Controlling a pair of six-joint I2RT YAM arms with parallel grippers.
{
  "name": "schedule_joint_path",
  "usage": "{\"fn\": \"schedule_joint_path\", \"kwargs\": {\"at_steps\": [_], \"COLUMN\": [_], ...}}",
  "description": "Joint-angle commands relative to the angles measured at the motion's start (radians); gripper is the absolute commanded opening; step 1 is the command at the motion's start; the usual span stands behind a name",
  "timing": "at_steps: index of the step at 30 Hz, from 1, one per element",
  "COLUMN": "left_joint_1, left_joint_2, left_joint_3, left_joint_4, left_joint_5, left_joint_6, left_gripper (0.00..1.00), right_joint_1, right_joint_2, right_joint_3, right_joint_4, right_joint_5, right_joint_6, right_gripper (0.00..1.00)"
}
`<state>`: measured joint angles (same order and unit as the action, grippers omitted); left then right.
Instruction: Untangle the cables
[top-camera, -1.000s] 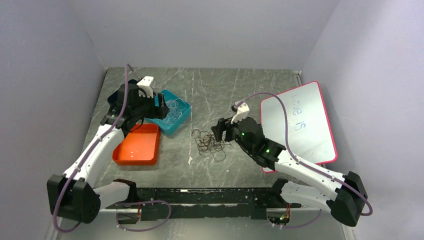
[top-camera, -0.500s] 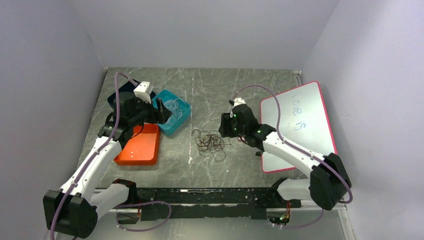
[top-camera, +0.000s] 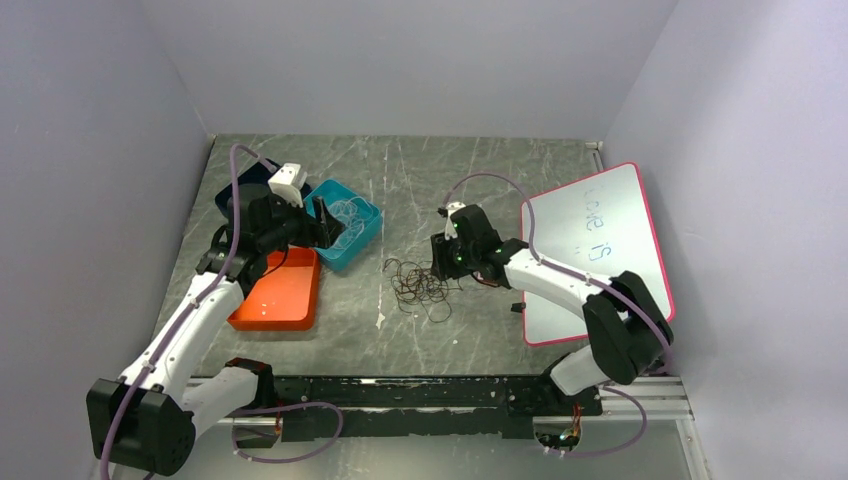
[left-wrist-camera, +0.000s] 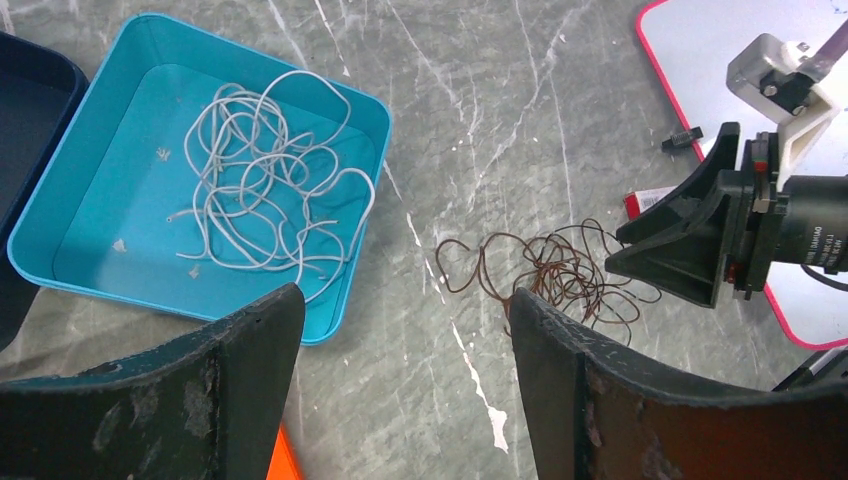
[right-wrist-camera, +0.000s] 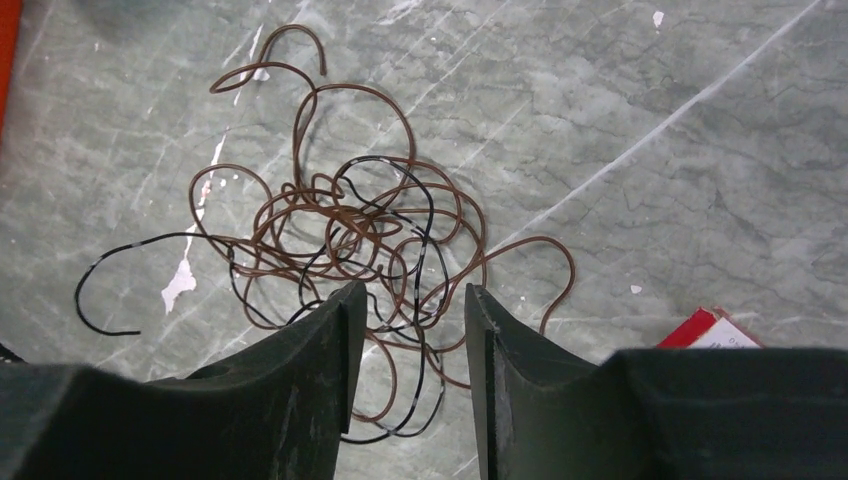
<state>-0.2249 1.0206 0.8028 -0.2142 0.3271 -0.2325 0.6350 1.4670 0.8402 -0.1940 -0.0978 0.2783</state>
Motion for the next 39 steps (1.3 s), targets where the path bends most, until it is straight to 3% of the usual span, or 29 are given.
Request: {"fn": "schedule_joint_path", "kwargs": {"at_steps": [1, 9, 19, 29, 35, 39], "left_joint_1": [0.009, 0.008, 0.007, 0.007, -0.019, -0.104], "left_joint_2": [0.004, 0.001, -0.015, -0.005, 0.023, 0.056], "left_joint_3": [0.000, -0.010, -0.035, -0.060, -0.066, -0.051], "left_joint_4": [0.025, 0.036, 0.087, 0.265, 0.416, 0.472], "left_joint_5": [0.034, 0.041, 0.080, 0.254, 0.344, 0.304], "left_joint_6": [0.005, -0.007, -0.025, -0.053, -0.072, -0.048], "left_gripper": [0.79, 0.79, 0.81, 0.95, 0.93, 0.91], "right_joint_1": [-0.008, -0.008, -0.006, -0.007, -0.007, -0.007], "right_joint_2": [0.034, 0.055, -0.036, -0.194, -0.270, -0.275], "right_joint_3": [0.020, 0.017, -0.021, 0.017, 0.110, 0.187], "right_joint_4": [0.041, 0.085, 0.105, 0.054, -0.002, -0.043], "right_joint_5": [-0.015, 0.012, 0.024, -0.009, -0.004, -0.014], "right_joint_6": [-0.029, -0.037, -0.067, -0.103, -0.112, -0.093], "right_gripper": [0.44, 0.32, 0.01, 0.00, 0.00, 0.00]}}
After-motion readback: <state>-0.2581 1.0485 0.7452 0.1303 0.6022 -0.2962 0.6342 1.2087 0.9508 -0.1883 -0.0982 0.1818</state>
